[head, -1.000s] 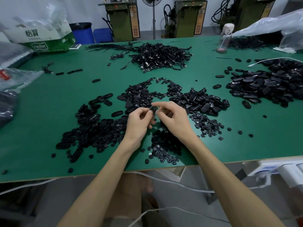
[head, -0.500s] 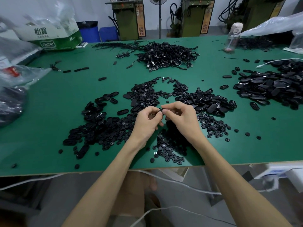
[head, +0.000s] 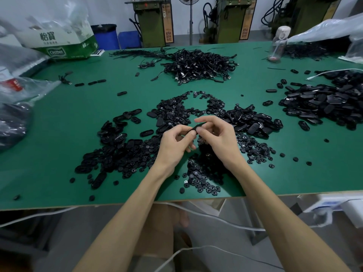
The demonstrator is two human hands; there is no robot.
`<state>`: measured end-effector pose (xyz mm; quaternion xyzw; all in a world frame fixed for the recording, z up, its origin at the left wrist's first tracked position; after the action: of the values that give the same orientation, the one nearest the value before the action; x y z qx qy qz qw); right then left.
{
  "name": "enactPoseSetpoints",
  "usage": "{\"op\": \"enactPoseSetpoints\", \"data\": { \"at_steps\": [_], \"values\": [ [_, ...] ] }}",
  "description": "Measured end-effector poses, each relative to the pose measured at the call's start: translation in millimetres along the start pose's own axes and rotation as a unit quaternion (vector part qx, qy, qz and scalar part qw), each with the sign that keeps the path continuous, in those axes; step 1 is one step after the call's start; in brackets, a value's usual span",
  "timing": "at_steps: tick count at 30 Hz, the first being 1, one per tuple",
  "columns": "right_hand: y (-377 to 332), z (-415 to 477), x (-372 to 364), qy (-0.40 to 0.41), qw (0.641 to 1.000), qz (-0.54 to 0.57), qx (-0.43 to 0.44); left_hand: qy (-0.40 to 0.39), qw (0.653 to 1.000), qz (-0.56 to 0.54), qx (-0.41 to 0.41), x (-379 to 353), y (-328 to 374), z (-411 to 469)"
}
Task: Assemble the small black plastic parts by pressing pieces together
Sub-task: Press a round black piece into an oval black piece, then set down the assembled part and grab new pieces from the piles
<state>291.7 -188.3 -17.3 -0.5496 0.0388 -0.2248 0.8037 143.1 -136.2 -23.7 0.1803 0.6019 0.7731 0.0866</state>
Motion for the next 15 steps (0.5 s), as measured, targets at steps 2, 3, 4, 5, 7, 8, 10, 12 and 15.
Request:
{"op": "enactPoseSetpoints", "data": {
  "at_steps": [2,3,4,5,7,8,10,12,15],
  "values": [
    [0,0,-1,-0.006,1.000,-0.018,0.011,0.004,1.000,-0.011,0.002,0,0,1],
    [0,0,-2,-0.011,0.999,-0.028,0.013,0.008,1.000,-0.014,0.003,0,-1,1],
    [1,0,-3,-0.015,0.999,-0.036,0.014,0.015,1.000,-0.015,0.004,0,-1,1],
    [1,0,-3,-0.017,0.999,-0.044,0.014,0.022,1.000,-0.016,0.005,0,-2,0],
    [1,0,-4,-0.018,0.998,-0.051,0.009,0.032,0.999,-0.012,0.005,1,-2,-1],
    [0,0,-3,-0.015,0.999,-0.043,0.004,0.034,0.999,-0.014,0.004,1,-1,-1],
    [-2,-1,-3,0.002,1.000,-0.026,0.001,0.039,0.999,-0.020,-0.001,-1,2,-1],
    [-2,0,-2,0.045,0.999,-0.014,-0.005,0.055,0.998,-0.005,-0.014,-3,4,-1],
    [1,1,4,0.155,0.987,0.014,-0.046,0.099,0.992,0.045,-0.060,-1,14,0]
  ]
}}
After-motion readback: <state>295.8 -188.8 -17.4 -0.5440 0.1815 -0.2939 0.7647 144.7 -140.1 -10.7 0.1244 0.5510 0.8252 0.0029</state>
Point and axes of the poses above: each hand's wrist, its own z-axis towards the middle knuckle, its own x-axis out of the back of the hand, y = z × x, the point moved 1 cm from there along z, towards the middle knuckle, and after that the axes turned 1 degree about x, right-handed, at the moved point
